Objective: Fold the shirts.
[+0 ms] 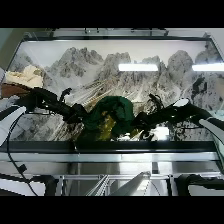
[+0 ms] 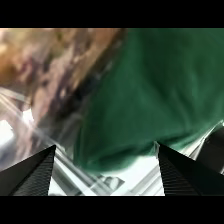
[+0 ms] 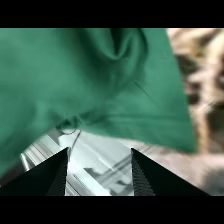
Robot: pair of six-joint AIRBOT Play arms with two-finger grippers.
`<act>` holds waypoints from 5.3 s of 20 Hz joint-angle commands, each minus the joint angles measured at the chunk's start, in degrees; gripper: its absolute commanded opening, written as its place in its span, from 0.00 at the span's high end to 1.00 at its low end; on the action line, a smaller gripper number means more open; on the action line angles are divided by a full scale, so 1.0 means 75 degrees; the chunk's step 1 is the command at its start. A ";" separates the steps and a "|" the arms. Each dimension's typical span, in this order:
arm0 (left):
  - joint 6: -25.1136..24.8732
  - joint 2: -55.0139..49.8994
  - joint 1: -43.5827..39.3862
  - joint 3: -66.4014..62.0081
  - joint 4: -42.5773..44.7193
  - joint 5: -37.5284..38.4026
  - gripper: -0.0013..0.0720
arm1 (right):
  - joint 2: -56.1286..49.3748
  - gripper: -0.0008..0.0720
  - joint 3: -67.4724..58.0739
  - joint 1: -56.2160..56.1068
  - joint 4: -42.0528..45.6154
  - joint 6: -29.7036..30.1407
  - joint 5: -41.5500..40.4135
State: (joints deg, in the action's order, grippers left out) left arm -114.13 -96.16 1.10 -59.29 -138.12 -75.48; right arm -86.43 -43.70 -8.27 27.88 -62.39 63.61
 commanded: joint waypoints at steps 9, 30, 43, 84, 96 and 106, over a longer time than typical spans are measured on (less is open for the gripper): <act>-0.0058 -0.1037 -0.1276 -0.1192 0.0015 0.0198 0.68 | -0.1081 0.57 -0.0023 -0.1107 -0.1996 0.0443 -0.0959; -0.0344 0.2532 0.2836 0.0198 0.0198 -0.0268 0.95 | 0.2646 0.95 -0.0134 0.4080 0.0656 -0.0315 -0.0466; -0.0341 0.3142 0.2789 -0.0831 0.0262 -0.0804 0.31 | 0.3331 0.33 -0.0245 0.4025 0.0571 -0.0067 0.0035; 0.0000 0.4902 0.2573 -0.5071 -0.0935 -0.0965 0.94 | 0.6009 0.95 -0.2926 0.6041 -0.4240 0.1647 0.0181; -0.0166 0.2984 0.0108 -0.1848 -0.0624 -0.2247 0.94 | 0.5030 0.95 -0.0376 0.3264 0.0163 -0.0600 0.0784; 0.0114 -0.0909 0.1454 -0.3127 -0.0527 -0.2238 0.00 | 0.0562 0.20 -0.0930 0.3579 0.0119 0.0554 -0.0181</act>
State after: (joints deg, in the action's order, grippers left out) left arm -116.20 -98.39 8.10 -77.43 -141.51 -88.60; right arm -76.09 -46.72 15.40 28.29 -59.99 58.83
